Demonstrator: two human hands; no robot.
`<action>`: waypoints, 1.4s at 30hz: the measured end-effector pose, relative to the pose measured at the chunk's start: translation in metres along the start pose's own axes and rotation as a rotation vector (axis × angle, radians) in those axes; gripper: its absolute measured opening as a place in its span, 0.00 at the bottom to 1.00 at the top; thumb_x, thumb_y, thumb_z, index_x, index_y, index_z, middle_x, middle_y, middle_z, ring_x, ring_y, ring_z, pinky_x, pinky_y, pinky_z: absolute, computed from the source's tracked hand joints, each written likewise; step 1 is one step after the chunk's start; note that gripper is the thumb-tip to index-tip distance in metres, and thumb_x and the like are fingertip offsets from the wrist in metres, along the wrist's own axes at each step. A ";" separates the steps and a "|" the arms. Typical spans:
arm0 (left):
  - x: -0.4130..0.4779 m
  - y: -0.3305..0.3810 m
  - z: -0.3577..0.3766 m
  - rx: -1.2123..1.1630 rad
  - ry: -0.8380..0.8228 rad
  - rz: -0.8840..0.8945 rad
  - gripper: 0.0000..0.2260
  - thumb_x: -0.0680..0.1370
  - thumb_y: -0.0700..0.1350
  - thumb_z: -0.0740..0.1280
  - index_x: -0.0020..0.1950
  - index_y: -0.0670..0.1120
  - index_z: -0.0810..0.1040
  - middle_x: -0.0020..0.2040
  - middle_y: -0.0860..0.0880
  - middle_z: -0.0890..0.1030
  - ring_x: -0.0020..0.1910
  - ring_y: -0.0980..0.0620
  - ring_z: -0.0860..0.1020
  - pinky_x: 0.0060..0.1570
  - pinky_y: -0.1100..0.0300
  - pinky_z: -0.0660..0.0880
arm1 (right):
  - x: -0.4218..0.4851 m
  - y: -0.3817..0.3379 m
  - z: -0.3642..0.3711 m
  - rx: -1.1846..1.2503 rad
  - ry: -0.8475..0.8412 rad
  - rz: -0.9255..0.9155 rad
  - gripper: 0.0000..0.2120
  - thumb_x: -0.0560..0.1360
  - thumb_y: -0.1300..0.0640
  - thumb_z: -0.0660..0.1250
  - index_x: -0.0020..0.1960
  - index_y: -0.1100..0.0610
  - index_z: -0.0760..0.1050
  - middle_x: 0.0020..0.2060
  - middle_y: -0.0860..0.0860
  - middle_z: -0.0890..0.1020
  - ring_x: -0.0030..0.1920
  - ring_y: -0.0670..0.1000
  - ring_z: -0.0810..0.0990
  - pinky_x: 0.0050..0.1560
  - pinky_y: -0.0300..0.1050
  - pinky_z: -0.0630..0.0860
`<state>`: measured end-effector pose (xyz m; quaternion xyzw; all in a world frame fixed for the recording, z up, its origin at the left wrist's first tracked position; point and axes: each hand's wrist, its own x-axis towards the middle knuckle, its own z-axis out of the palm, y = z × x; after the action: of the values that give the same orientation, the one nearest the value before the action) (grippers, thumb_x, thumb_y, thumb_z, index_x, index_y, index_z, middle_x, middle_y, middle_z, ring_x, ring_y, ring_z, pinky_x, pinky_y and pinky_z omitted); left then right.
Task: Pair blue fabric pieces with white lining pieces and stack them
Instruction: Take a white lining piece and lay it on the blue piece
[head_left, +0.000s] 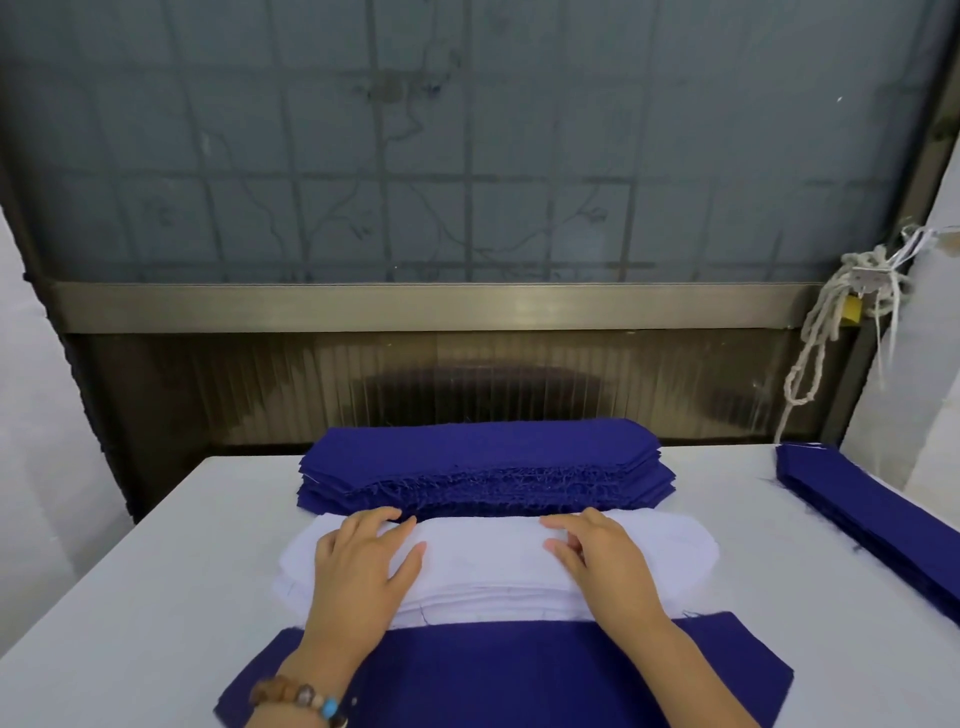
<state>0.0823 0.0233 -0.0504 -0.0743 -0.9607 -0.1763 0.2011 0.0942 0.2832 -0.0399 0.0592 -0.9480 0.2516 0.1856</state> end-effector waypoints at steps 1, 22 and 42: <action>0.000 0.001 0.000 -0.004 0.002 0.006 0.24 0.78 0.61 0.49 0.69 0.58 0.74 0.69 0.59 0.70 0.69 0.57 0.65 0.65 0.59 0.58 | -0.001 0.000 0.000 0.006 0.009 -0.002 0.16 0.80 0.50 0.62 0.67 0.47 0.74 0.44 0.44 0.70 0.46 0.43 0.68 0.51 0.33 0.68; 0.001 0.005 -0.018 -0.214 0.040 0.319 0.14 0.73 0.33 0.67 0.48 0.54 0.75 0.46 0.58 0.75 0.47 0.58 0.73 0.70 0.59 0.62 | -0.002 -0.002 -0.003 0.017 -0.007 -0.025 0.18 0.81 0.51 0.61 0.70 0.43 0.67 0.42 0.43 0.71 0.45 0.43 0.70 0.47 0.32 0.69; 0.001 -0.011 -0.029 -0.133 0.225 0.202 0.15 0.65 0.52 0.78 0.33 0.52 0.72 0.33 0.60 0.74 0.41 0.58 0.71 0.53 0.61 0.59 | -0.003 -0.002 -0.001 0.070 0.027 0.017 0.13 0.79 0.54 0.64 0.61 0.42 0.71 0.41 0.40 0.67 0.39 0.41 0.74 0.38 0.29 0.69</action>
<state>0.0895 0.0031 -0.0286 -0.1632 -0.9060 -0.2257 0.3189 0.0976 0.2819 -0.0392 0.0542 -0.9365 0.2870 0.1941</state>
